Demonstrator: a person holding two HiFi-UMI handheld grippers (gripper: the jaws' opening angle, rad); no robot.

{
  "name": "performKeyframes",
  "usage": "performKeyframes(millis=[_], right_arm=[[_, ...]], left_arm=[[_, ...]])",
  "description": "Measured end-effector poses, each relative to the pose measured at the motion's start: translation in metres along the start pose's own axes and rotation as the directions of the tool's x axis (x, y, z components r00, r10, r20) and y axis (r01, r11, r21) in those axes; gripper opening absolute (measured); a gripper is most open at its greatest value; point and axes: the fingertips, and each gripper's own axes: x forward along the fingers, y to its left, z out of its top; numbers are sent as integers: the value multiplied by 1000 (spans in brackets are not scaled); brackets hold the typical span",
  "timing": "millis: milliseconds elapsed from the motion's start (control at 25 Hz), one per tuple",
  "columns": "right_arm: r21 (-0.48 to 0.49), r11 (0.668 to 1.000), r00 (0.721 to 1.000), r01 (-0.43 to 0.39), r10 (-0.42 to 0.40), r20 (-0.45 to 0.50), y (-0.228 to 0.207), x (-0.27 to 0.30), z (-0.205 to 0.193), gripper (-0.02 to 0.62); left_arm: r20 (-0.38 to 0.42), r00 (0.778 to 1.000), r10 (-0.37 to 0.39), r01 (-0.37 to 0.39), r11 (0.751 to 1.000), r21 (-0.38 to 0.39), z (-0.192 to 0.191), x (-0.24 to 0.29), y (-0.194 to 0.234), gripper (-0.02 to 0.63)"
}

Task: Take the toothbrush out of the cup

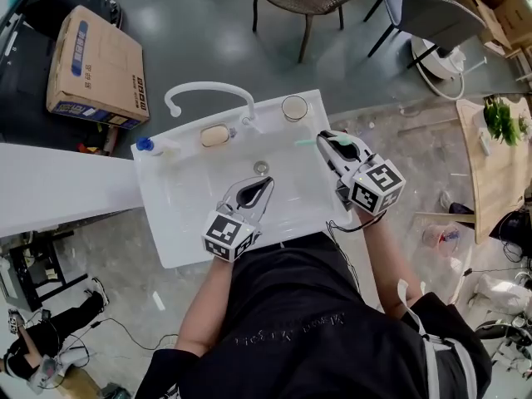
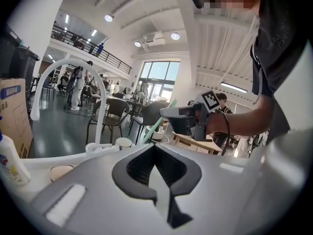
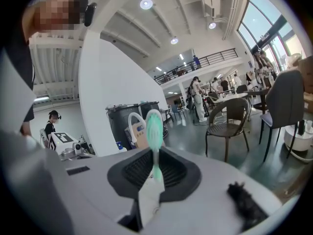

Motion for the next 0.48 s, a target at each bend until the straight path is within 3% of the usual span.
performKeyframes(millis=[480], right_arm=[[-7,999,999,-34,33,-20,14,-6,-9,43]], left_arm=[[11,1000,16,-16,1000,6,6,3,2,6]])
